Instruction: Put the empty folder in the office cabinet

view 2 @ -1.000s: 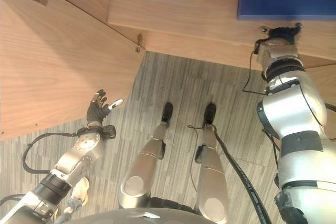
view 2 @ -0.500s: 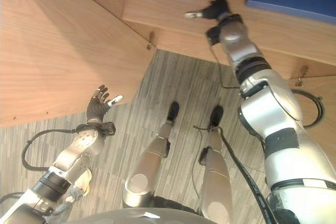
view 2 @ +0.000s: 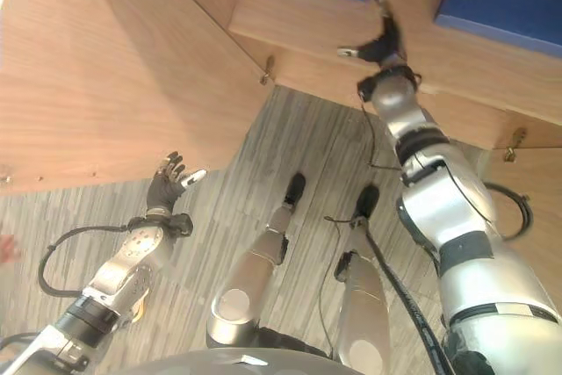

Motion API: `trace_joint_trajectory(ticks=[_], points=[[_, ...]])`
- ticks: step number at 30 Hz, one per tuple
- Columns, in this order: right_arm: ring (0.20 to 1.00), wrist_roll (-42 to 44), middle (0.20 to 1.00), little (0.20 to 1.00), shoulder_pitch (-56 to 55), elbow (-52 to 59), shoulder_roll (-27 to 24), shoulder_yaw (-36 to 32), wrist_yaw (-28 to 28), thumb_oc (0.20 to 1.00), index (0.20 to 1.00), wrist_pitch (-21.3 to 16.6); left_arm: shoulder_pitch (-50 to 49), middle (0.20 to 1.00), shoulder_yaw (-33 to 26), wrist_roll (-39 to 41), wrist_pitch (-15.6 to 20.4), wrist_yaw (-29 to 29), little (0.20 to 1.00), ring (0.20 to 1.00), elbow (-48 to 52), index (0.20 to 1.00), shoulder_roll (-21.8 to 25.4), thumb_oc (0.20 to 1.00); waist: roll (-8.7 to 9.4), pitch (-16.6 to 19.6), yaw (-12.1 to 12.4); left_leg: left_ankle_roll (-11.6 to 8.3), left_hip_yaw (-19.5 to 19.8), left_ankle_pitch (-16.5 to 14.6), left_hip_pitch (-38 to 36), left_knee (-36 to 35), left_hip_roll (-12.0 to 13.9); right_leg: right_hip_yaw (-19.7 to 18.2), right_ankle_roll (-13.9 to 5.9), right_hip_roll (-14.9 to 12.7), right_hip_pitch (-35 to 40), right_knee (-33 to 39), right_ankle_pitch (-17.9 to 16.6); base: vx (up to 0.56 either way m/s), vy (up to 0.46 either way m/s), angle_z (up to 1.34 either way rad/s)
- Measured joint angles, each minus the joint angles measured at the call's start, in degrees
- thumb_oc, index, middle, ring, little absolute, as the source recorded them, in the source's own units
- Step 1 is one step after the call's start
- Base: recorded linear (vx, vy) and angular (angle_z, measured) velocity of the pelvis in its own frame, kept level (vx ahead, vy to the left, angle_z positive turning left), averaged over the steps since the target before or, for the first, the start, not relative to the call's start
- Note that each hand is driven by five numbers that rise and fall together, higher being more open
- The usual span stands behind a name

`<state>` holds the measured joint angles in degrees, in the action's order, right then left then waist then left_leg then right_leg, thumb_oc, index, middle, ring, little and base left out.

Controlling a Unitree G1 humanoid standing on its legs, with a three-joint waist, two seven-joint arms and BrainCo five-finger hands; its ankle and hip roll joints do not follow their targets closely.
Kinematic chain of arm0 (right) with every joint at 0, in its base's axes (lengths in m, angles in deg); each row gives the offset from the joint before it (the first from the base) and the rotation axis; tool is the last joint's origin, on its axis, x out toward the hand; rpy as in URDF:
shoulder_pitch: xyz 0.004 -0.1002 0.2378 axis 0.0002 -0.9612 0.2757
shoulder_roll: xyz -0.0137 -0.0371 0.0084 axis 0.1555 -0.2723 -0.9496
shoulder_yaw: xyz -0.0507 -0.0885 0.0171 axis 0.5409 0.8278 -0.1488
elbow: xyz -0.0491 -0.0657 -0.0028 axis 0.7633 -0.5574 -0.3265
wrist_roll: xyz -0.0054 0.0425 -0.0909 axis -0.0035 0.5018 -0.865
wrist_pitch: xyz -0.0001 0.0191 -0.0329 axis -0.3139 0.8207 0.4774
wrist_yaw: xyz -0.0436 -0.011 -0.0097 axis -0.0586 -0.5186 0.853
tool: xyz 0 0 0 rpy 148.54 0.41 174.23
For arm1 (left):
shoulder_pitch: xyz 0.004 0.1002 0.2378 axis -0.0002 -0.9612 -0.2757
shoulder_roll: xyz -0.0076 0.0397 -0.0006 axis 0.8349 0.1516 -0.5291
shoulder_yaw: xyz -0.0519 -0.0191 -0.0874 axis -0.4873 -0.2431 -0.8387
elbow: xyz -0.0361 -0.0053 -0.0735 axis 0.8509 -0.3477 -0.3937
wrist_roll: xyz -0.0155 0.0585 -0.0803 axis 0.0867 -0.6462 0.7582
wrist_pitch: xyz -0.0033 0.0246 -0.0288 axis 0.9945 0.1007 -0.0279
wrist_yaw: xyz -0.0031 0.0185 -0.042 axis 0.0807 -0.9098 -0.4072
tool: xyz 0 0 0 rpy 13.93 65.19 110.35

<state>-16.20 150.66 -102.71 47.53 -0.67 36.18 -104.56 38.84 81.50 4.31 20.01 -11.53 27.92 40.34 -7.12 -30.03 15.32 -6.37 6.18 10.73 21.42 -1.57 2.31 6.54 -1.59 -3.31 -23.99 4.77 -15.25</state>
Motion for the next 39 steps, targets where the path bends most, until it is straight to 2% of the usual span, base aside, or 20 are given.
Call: trace_joint_trajectory(ticks=[2,5,12,13,14,15,16,19,21,22,24,29,32,35,36,37,38,39], points=[[1.000,-0.6,1.000,1.000,-6.5,3.0,1.1,-3.7,1.1,1.000,1.000,-3.2,0.4,1.000,1.0,0.1,1.4,-0.2,1.000,1.000,-1.8,1.000,-1.5,1.000,0.11,0.0,-2.1,0.89,-1.3,-0.7,-2.6,-0.1,-0.1,-1.2,-0.15,-0.1,2.0,0.0,0.1,-0.04,0.172,-0.27],[1.000,-0.3,1.000,1.000,-12.1,5.8,1.4,-2.0,0.4,1.000,1.000,-4.0,2.4,1.000,0.9,0.1,2.1,-0.8,1.000,1.000,-1.7,1.000,-2.5,1.000,0.13,0.0,-4.5,0.73,-2.0,-0.8,-4.8,-0.6,-0.1,-1.5,-0.22,-0.2,3.8,0.0,0.4,-0.01,0.117,-0.13],[1.000,4.1,1.000,1.000,-30.3,16.6,2.1,0.4,-3.2,1.000,1.000,-3.2,2.9,1.000,0.5,0.3,3.9,-3.6,1.000,1.000,-1.4,1.000,-2.7,1.000,0.93,0.4,-7.2,1.34,-4.0,-1.9,-10.6,-1.7,0.1,-2.9,0.11,0.0,8.1,0.0,1.3,0.02,0.132,-0.15],[1.000,4.2,1.000,1.000,-32.9,17.7,2.1,0.5,-3.2,1.000,1.000,-2.5,2.0,1.000,0.0,0.3,4.4,-3.9,1.000,1.000,-1.2,1.000,-2.7,1.000,1.74,0.9,-7.5,1.33,-4.4,-1.9,-11.0,-2.0,0.2,-2.9,0.12,-0.1,8.0,0.0,1.4,0.02,0.074,-0.15],[1.000,4.2,1.000,1.000,-32.9,17.7,2.1,0.5,-3.2,1.000,1.000,-2.5,2.0,1.000,0.0,0.3,4.4,-3.9,1.000,1.000,-1.2,1.000,-2.7,1.000,1.74,0.9,-7.5,1.33,-4.4,-1.9,-11.0,-2.0,0.2,-2.9,0.12,-0.1,8.0,0.0,1.4,0.01,0.073,-0.13],[1.000,6.3,1.000,1.000,-36.9,20.9,2.4,-0.3,-2.9,1.000,1.000,-2.4,0.4,1.000,-0.9,0.3,4.3,-4.7,1.000,1.000,-1.0,1.000,-2.7,1.000,2.71,1.4,-8.8,1.37,-4.5,-1.9,-11.4,-2.3,0.2,-2.9,0.15,-0.2,8.2,0.0,1.5,0.02,0.098,-0.10],[1.000,6.3,1.000,1.000,-37.9,20.9,2.6,-0.5,-2.8,1.000,1.000,-2.4,-0.3,1.000,-1.3,0.3,4.3,-4.9,1.000,1.000,-1.0,1.000,-2.7,1.000,3.33,1.7,-8.9,1.39,-5.1,-1.9,-11.8,-2.5,0.2,-2.9,0.15,-0.2,8.2,0.0,1.5,0.03,0.157,-0.13],[1.000,6.2,1.000,1.000,-46.1,28.2,2.9,-3.2,-1.1,1.000,1.000,-1.7,-2.5,1.000,-1.4,0.3,4.3,-6.2,1.000,1.000,-0.8,1.000,-3.0,1.000,4.07,2.1,-10.4,2.11,-5.9,-2.4,-14.1,-2.4,0.3,-3.6,0.17,-0.1,10.3,0.0,1.7,0.04,0.136,-0.12],[1.000,6.2,1.000,1.000,-52.9,31.1,3.3,-3.2,-1.2,1.000,1.000,-1.5,-5.3,1.000,-1.5,0.3,4.3,-7.4,1.000,1.000,-0.6,1.000,-2.9,1.000,4.56,4.8,-11.2,2.23,-6.8,-3.3,-15.3,-2.5,0.3,-4.2,0.10,0.0,11.1,0.0,2.0,0.02,0.124,-0.25],[1.000,6.2,1.000,1.000,-57.2,31.9,3.1,-3.6,-1.3,1.000,1.000,-0.8,-6.6,1.000,-1.5,0.3,4.2,-8.1,1.000,1.000,-0.5,1.000,-3.0,1.000,4.71,6.3,-12.4,2.54,-7.3,-3.5,-16.6,-2.8,0.2,-4.4,-0.03,-0.1,12.2,0.0,2.2,0.02,0.123,-0.13],[1.000,6.1,1.000,1.000,-60.7,32.2,3.0,-3.5,-1.4,1.000,1.000,0.4,-7.8,1.000,-1.8,0.1,4.2,-8.6,1.000,1.000,-0.1,1.000,-3.1,1.000,5.13,8.1,-13.5,2.66,-7.6,-4.0,-17.8,-2.8,0.2,-4.6,0.02,0.0,13.1,0.0,2.4,0.01,0.077,-0.13],[1.000,6.1,1.000,1.000,-64.1,34.1,2.9,-3.8,-2.3,1.000,1.000,2.6,-8.1,1.000,-1.9,0.1,3.5,-9.3,1.000,1.000,0.6,1.000,-4.4,1.000,5.62,11.1,-15.0,2.60,-8.3,-4.2,-19.1,-2.8,0.4,-4.9,0.04,0.1,14.2,0.1,2.4,0.01,0.067,-0.04],[1.000,6.0,1.000,1.000,-66.2,34.4,3.1,-3.8,-3.1,1.000,1.000,3.7,-9.9,1.000,-1.3,0.0,2.9,-9.7,1.000,1.000,1.4,1.000,-6.2,1.000,5.91,14.1,-16.0,2.78,-9.1,-4.4,-20.7,-3.2,0.4,-5.8,0.03,0.2,15.4,0.3,2.5,-0.03,0.088,-0.14],[1.000,6.1,1.000,1.000,-67.2,34.3,3.7,-4.1,-3.0,1.000,1.000,4.0,-9.7,1.000,-1.1,-0.1,1.5,-10.2,1.000,1.000,1.4,1.000,-7.2,1.000,6.69,16.3,-16.7,3.01,-10.3,-4.6,-21.0,-3.4,0.5,-6.1,-0.49,0.2,15.6,0.4,2.9,-0.01,0.035,-0.09],[1.000,6.1,1.000,1.000,-67.1,34.3,3.9,-4.1,-3.0,1.000,1.000,4.3,-9.8,1.000,-1.1,-0.1,1.4,-10.2,1.000,1.000,1.4,1.000,-7.2,1.000,6.82,16.8,-16.7,3.42,-10.5,-4.8,-20.6,-3.4,0.7,-6.0,-1.71,0.2,15.2,0.4,3.7,0.00,0.000,-0.30],[1.000,6.1,1.000,1.000,-66.7,34.2,3.8,-4.2,-3.0,1.000,1.000,4.5,-10.2,1.000,-1.0,-0.2,1.3,-10.3,1.000,1.000,1.4,1.000,-7.6,1.000,5.71,17.1,-16.2,4.17,-10.6,-5.3,-19.4,-3.4,2.3,-5.1,-1.99,1.7,13.5,-2.6,4.1,0.00,0.000,-0.31],[1.000,6.1,1.000,1.000,-66.3,34.2,4.0,-4.2,-3.0,1.000,1.000,4.8,-10.2,1.000,-0.9,-0.3,1.3,-10.3,1.000,1.000,1.5,1.000,-7.4,1.000,4.90,17.2,-16.0,4.68,-10.6,-5.6,-18.2,-3.1,3.6,-4.6,-0.25,2.5,10.5,-9.8,6.0,-0.19,0.211,-0.03],[1.000,6.1,1.000,1.000,-66.2,34.3,4.2,-4.2,-3.0,1.000,1.000,4.8,-9.9,1.000,-0.4,-0.7,1.3,-10.3,1.000,1.000,1.9,1.000,-6.8,1.000,5.03,17.4,-16.6,4.66,-10.1,-6.3,-17.3,-3.2,4.0,-4.1,0.14,2.7,9.0,-15.2,9.6,-0.24,0.240,0.42]])
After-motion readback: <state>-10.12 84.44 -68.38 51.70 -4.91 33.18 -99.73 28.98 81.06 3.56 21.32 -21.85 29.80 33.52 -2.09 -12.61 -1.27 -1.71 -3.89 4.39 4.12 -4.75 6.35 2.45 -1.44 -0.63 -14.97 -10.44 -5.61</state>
